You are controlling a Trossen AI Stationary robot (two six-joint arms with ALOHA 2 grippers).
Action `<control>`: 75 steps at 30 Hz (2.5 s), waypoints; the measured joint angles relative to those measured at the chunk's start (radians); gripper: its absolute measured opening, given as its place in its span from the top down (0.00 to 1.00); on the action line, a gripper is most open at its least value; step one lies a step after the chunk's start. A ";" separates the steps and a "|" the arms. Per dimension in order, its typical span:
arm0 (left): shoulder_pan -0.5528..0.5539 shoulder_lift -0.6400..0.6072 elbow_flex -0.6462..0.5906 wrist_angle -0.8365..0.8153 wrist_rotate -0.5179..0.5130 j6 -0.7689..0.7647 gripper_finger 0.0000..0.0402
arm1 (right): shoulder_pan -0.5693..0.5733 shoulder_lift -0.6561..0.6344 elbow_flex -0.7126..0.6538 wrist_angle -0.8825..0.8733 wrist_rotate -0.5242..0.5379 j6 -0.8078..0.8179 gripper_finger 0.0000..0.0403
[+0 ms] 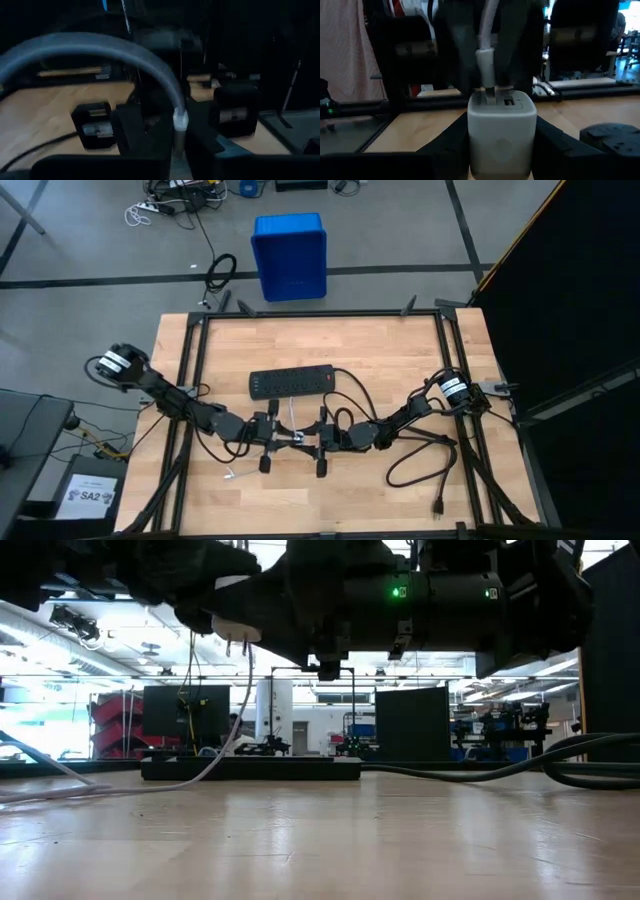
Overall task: Insert USB
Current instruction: Insert the charger cable into the charger adapter
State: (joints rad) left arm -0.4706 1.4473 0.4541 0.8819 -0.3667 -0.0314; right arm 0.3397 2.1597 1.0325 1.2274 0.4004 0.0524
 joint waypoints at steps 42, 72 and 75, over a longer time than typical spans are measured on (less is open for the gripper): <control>-0.002 -0.001 0.001 -0.001 -0.068 -0.022 0.63 | -0.003 0.000 0.000 -0.019 0.026 0.008 0.71; -0.002 -0.001 0.000 -0.025 -0.133 -0.027 0.38 | -0.001 -0.005 0.002 -0.024 0.017 0.007 0.71; -0.002 -0.023 0.000 -0.065 -0.130 -0.027 0.38 | -0.001 -0.004 0.002 -0.028 0.019 0.007 0.71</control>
State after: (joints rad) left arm -0.4721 1.4240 0.4545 0.8165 -0.4962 -0.0585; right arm 0.3389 2.1559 1.0340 1.1992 0.4198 0.0596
